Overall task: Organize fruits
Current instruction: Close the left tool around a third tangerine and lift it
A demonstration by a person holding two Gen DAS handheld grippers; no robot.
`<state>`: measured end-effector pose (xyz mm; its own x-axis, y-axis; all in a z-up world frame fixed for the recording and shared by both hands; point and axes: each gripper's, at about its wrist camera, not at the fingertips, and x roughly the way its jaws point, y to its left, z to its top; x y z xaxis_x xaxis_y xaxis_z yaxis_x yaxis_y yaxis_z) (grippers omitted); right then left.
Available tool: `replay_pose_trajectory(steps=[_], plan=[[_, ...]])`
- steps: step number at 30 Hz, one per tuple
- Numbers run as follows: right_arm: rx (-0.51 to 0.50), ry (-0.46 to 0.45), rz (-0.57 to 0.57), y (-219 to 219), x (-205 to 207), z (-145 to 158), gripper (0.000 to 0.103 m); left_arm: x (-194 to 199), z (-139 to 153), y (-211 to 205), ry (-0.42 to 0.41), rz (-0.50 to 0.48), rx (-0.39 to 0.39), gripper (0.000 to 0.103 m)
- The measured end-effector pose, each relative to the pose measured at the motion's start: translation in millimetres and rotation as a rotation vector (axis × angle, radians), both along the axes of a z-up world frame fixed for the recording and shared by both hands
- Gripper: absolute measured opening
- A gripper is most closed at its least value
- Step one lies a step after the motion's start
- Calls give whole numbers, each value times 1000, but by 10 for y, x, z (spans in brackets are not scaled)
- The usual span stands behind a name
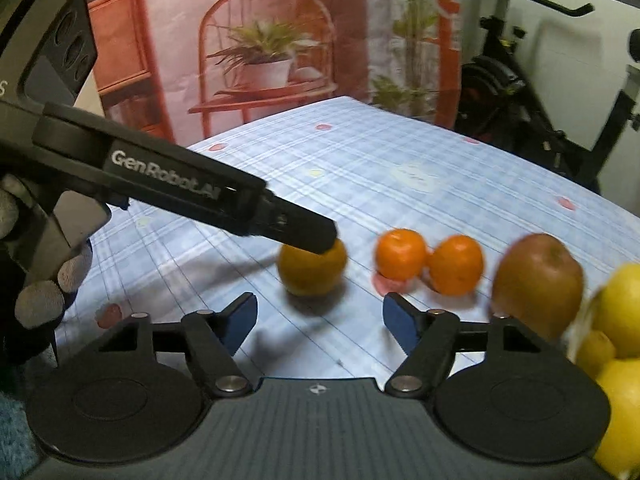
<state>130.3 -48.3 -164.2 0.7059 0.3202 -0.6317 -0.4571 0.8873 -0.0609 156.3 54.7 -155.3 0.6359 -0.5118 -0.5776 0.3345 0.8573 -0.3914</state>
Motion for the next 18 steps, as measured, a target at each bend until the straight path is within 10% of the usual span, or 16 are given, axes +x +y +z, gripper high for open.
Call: replay_pose_trajectory(steps=[18], plan=[[9,18,-4,118,226,-73,53,12,-71,-86,6,-41,15,44]])
